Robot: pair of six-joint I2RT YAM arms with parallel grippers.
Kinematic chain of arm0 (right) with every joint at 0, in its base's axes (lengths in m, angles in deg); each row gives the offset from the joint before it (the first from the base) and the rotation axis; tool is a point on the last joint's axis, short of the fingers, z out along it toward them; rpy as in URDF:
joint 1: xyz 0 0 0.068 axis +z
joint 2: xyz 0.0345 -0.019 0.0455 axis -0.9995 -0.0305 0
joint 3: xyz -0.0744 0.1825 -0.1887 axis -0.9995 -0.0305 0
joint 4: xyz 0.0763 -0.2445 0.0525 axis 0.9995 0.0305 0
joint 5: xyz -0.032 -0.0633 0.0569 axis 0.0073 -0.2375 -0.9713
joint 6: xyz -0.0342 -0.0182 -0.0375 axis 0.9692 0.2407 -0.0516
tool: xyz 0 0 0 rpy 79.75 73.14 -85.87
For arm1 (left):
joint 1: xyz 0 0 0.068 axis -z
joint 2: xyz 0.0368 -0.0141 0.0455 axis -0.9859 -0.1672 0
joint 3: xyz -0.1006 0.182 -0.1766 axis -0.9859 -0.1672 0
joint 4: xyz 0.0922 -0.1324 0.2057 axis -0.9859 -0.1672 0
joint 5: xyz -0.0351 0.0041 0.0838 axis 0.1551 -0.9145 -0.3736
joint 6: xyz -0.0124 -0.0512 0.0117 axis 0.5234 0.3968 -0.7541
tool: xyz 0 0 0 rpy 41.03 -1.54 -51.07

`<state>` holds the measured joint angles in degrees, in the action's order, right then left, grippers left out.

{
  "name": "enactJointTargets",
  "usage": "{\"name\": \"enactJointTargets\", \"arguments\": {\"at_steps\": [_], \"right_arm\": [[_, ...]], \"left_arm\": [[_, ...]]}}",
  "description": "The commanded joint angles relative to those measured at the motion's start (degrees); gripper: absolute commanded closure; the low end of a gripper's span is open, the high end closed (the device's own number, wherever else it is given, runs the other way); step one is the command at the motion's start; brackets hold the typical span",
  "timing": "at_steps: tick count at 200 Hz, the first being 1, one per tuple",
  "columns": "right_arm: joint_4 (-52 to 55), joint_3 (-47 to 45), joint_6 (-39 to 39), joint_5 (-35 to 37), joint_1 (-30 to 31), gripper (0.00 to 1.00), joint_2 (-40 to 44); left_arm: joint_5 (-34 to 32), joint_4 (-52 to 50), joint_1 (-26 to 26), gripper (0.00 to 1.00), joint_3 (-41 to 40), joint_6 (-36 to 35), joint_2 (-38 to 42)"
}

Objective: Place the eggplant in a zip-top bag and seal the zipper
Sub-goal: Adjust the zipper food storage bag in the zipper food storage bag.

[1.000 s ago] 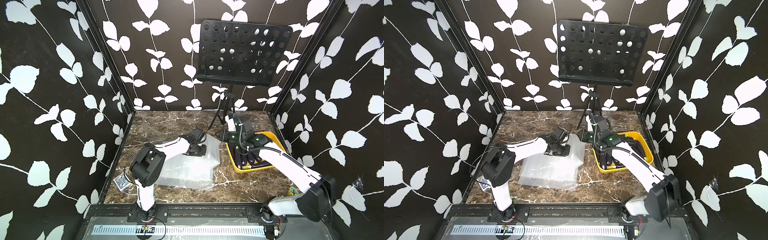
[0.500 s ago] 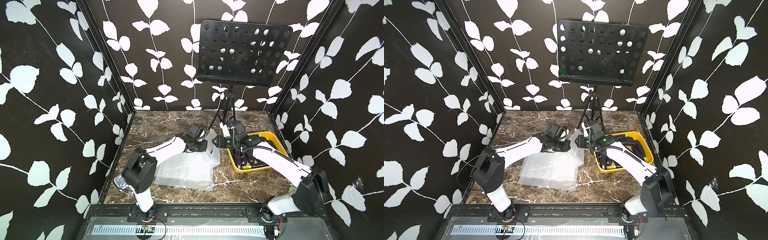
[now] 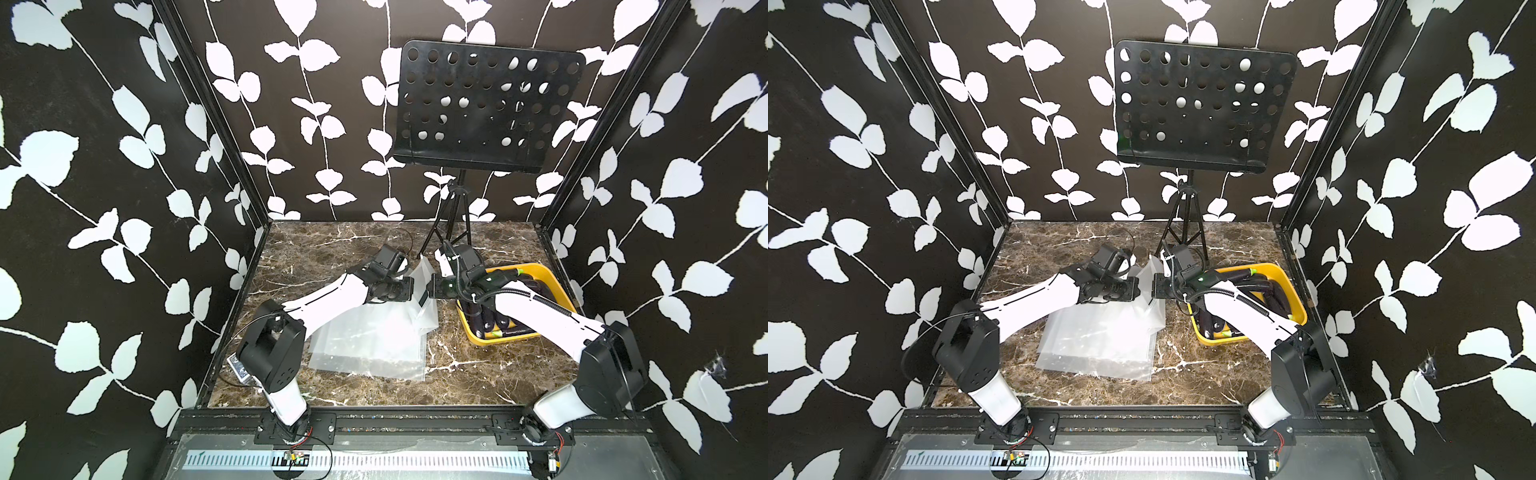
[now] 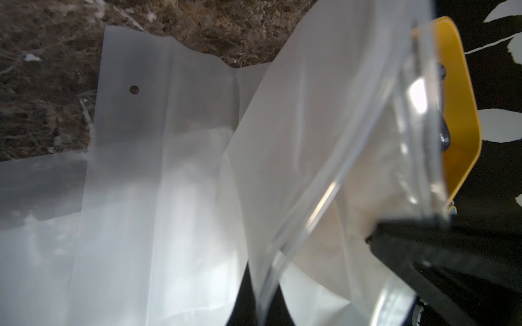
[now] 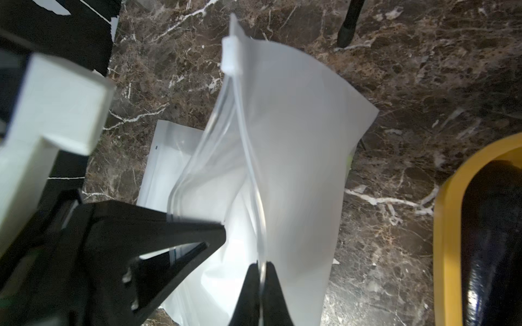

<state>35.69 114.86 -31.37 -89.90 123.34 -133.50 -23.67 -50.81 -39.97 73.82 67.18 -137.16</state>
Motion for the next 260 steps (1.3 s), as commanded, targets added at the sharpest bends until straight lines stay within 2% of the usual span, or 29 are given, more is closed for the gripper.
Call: {"name": "enactJointTargets", "arguments": {"at_steps": [1, 26, 51, 73, 92, 104, 136, 183, 204, 215, 260], "right_arm": [[-4.43, 4.08, -0.93, -5.09, 0.06, 1.0, -1.64], [-9.72, 6.48, -3.67, -11.16, 0.26, 1.0, -1.62], [-14.95, 7.31, -7.68, -17.13, 0.34, 1.0, -0.68], [-14.17, 9.73, -8.08, -16.63, 0.18, 1.0, 0.21], [-12.26, 9.99, -7.22, -15.33, 0.11, 1.0, 0.69], [-10.61, 9.33, -6.53, -14.43, -0.4, 1.0, 0.51], [-11.02, 2.91, -6.61, -12.31, -2.27, 1.0, 0.85], [-9.73, -5.06, -5.05, -10.91, -6.43, 1.0, -2.16], [-5.99, -6.02, -2.83, -8.11, -6.82, 0.85, -1.34], [-4.77, -6.5, -2.2, -7.41, -7.1, 0.74, -0.09], [1.06, -5.94, -0.29, -6.61, -9.32, 0.6, 8.02]], "left_arm": [[-3.06, -2.38, 0.12, 1.0, 1.24, -2.0, 8.15], [-6.06, -6.29, 0.12, 1.0, 5.14, -3.82, 14.89], [-7.91, -13.36, 0.12, 1.0, 11.86, -6.21, 17.15], [-12.81, -19.22, 1.81, 1.0, 17.62, -8.61, 18.24], [-13.95, -22.39, 1.96, 1.0, 19.88, -9.61, 17.11], [-12.98, -23.48, 1.92, 1.0, 21.08, -10.16, 14.95], [-3.26, -16.86, 2.3, 1.0, 17.64, -6.18, 7.43], [0.31, -9.23, 3.05, 1.0, 11.73, -3.2, -2.4], [-0.85, -8.44, 3.39, 1.0, 11.33, -3.24, -4.07], [-1.09, -8.26, 3.38, 1.0, 11.28, -3.35, -4.47], [-0.2, -7.51, 3.36, 1.0, 10.99, -3.81, -6.43]]}}
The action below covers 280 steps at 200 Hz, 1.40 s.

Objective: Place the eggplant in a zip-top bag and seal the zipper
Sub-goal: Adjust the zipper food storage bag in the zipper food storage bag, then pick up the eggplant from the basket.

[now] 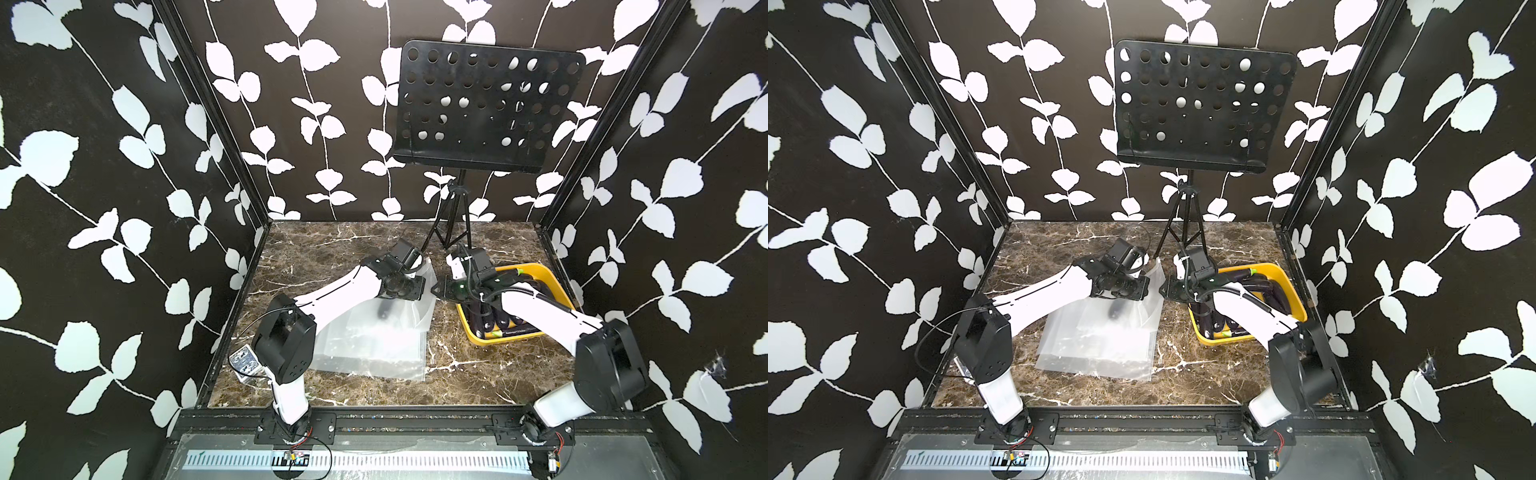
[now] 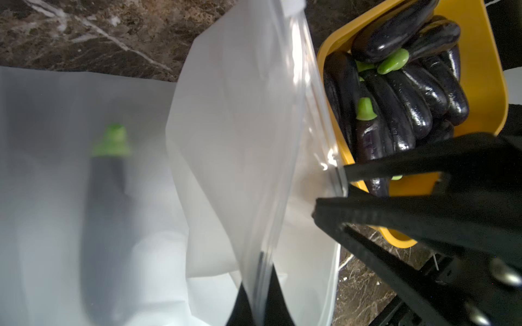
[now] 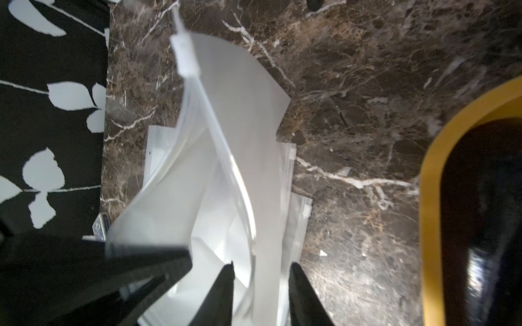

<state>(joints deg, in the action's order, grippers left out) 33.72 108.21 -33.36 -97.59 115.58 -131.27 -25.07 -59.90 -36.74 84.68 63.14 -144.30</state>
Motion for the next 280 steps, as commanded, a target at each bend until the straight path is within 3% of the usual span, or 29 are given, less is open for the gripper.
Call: {"name": "enactJointTargets", "arguments": {"at_steps": [1, 30, 59, 84, 107, 196, 234, 252, 280], "right_arm": [[3.0, 0.69, 1.67, 0.94, -1.61, 0.59, 5.99], [2.68, 0.13, 0.13, -0.68, -2.9, 0.54, 10.29], [8.68, -0.07, 2.93, 5.76, -6.06, 0.55, 11.01], [17.09, 0.57, 8.35, 16.08, -8.13, 0.59, 7.06], [16.27, -2.29, 8.83, 20.07, -8.25, 0.56, 6.01], [13.3, -5.8, 10.0, 18.7, -8.35, 0.56, -2.72], [12.07, -6.43, 9.94, 18.61, -8.35, 0.68, -3.54], [11.86, -6.12, 9.69, 18.24, -8.34, 0.78, -2.9], [14.13, -3.3, 8.89, 17.54, -8.35, 0.79, 2.59]], "left_arm": [[1.22, 1.69, 0.17, 1.0, 0.11, 0.24, 0.68], [2.51, 2.74, 0.05, 1.0, -0.1, 0.73, -1.07], [3.03, 3.35, 0.06, 1.0, 0.51, 0.61, -1.06], [3.47, 2.89, 0.06, 1.0, 1.31, 0.12, -0.49], [3.0, 2.87, 0.05, 1.0, 0.89, -0.23, 0.59], [3.6, 3.9, 0.05, 1.0, -0.72, 0.2, 1.37], [3.48, 3.97, 0.12, 1.0, -0.99, 0.19, 1.61], [3.45, 4.0, 0.08, 1.0, -0.98, 0.22, 1.46], [2.84, 3.67, 0.13, 1.0, -1.15, -0.02, 1.15]]}}
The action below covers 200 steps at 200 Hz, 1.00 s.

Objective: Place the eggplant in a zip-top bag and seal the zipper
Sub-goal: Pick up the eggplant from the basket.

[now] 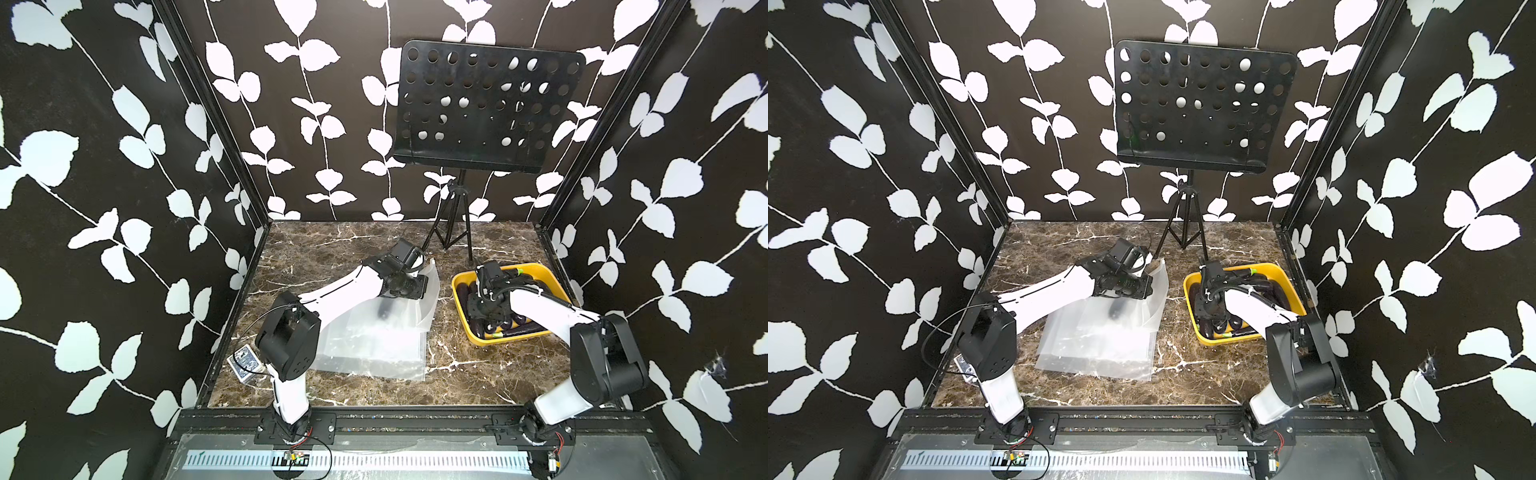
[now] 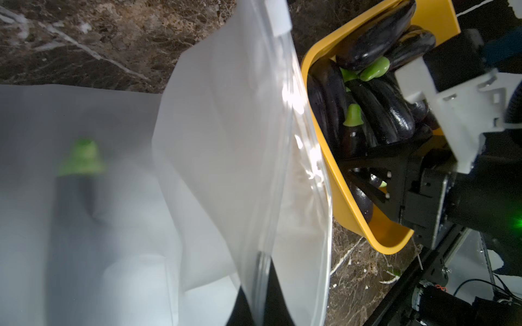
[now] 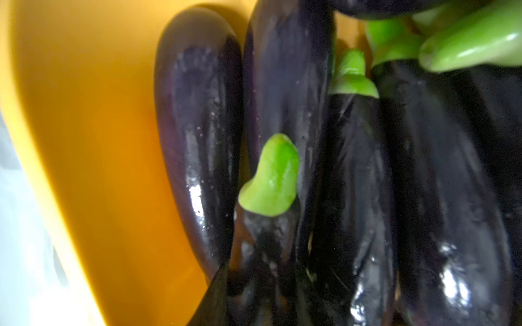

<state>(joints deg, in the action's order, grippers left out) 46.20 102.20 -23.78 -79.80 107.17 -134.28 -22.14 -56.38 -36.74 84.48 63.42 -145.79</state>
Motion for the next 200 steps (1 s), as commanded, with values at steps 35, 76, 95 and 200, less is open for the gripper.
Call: {"name": "enactJointTargets", "arguments": {"at_steps": [35, 76, 95, 200], "right_arm": [[0.65, 5.36, -1.68, -0.94, 0.35, 0.78, 14.96], [-23.13, 0.73, -10.87, -5.42, 8.01, 0.77, 14.58], [-31.13, 0.29, -13.66, -5.2, 10.28, 0.77, 11.28], [-31.97, 5.53, -13.23, 1.12, 13.03, 0.8, 11.94]], "left_arm": [[-0.03, 0.38, 0.04, 1.0, -0.96, -0.02, 2.0], [-0.08, 0.3, 0.05, 1.0, -0.69, 0.26, 1.91], [0.01, 0.39, 0.05, 1.0, -0.77, 0.57, 1.77], [-1.26, 0.56, 0.01, 1.0, -1.64, 1.14, 2.44]]}}
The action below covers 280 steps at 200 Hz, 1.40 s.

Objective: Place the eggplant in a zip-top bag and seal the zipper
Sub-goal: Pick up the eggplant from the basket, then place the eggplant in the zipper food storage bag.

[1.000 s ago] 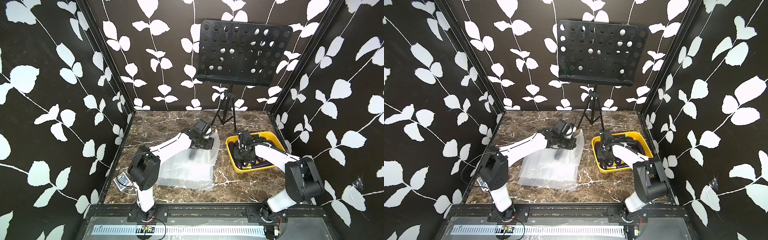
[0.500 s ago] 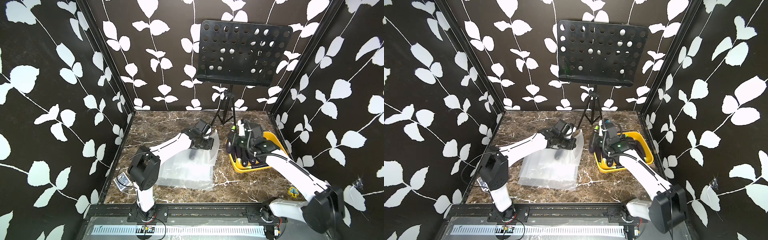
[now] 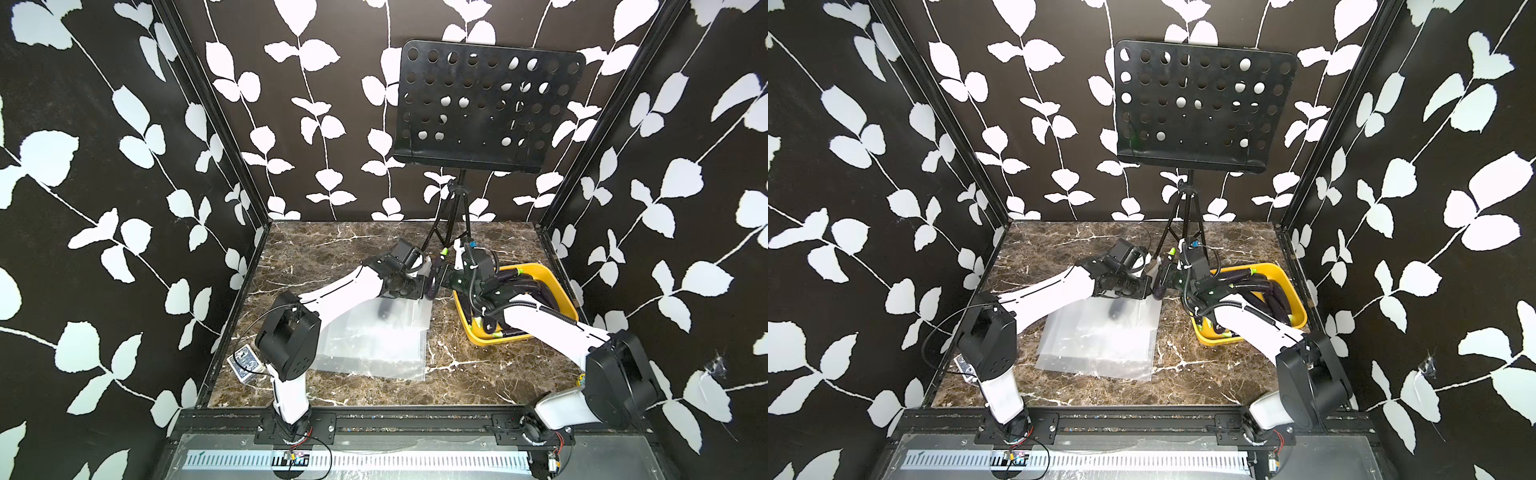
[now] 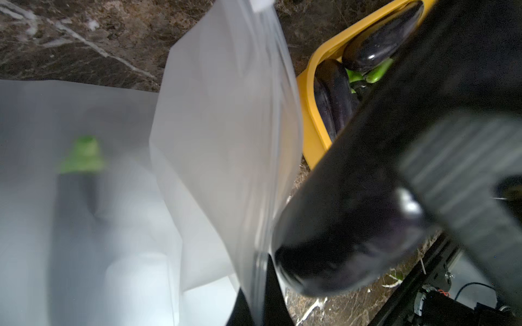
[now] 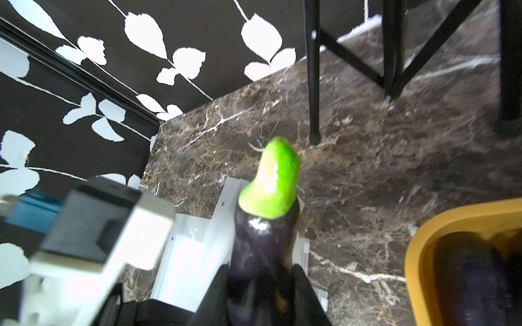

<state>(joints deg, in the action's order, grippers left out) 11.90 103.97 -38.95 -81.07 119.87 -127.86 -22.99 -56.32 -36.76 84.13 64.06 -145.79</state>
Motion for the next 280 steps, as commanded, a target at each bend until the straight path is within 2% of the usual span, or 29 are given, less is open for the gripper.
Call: {"name": "enactJointTargets", "arguments": {"at_steps": [1, 20, 78, 106, 154, 204, 230, 267, 280], "right_arm": [[2.34, 3.77, 2.0, 2.43, 0.35, 0.8, 5.64], [1.95, 4.13, 2.44, 1.94, 0.31, 0.8, 5.19], [-9.5, 0.33, 0.3, 0.29, 0.29, 0.8, -4.58], [-8.36, -0.39, -0.21, -1.86, 0.44, 0.79, -6.07], [-2.24, -4.02, -2.26, -4.08, 2.81, 0.79, -2.21], [0.73, -4.84, -4.89, -9.82, 3.63, 0.79, -3.35], [4.53, -2.74, -4.28, -12.87, 3.63, 0.79, -4.96], [9.8, 2.25, -2.41, -13.57, 3.46, 0.79, -10.45], [9.63, 3.87, -2.04, -14.7, 3.54, 0.75, -11.86]], "left_arm": [[-0.32, 0.49, 0.0, 1.0, -1.3, 0.53, 2.41], [0.02, 0.67, 0.06, 1.0, -1.09, 0.86, 2.38], [-0.23, 0.93, -0.02, 1.0, -1.83, 1.24, 4.95], [-0.5, 1.35, -0.59, 1.0, -2.77, 1.63, 5.72], [-0.39, 2.23, -1.17, 1.0, -3.04, 1.87, 5.47], [-0.22, 2.52, -1.28, 1.0, -2.97, 2.26, 4.87], [-0.33, 2.52, -1.3, 1.0, -3.24, 2.05, 5.27], [0.2, 2.57, -1.32, 1.0, -3.77, 1.56, 6.63], [0.21, 2.69, -1.26, 1.0, -4.43, 1.42, 7.38]]}}
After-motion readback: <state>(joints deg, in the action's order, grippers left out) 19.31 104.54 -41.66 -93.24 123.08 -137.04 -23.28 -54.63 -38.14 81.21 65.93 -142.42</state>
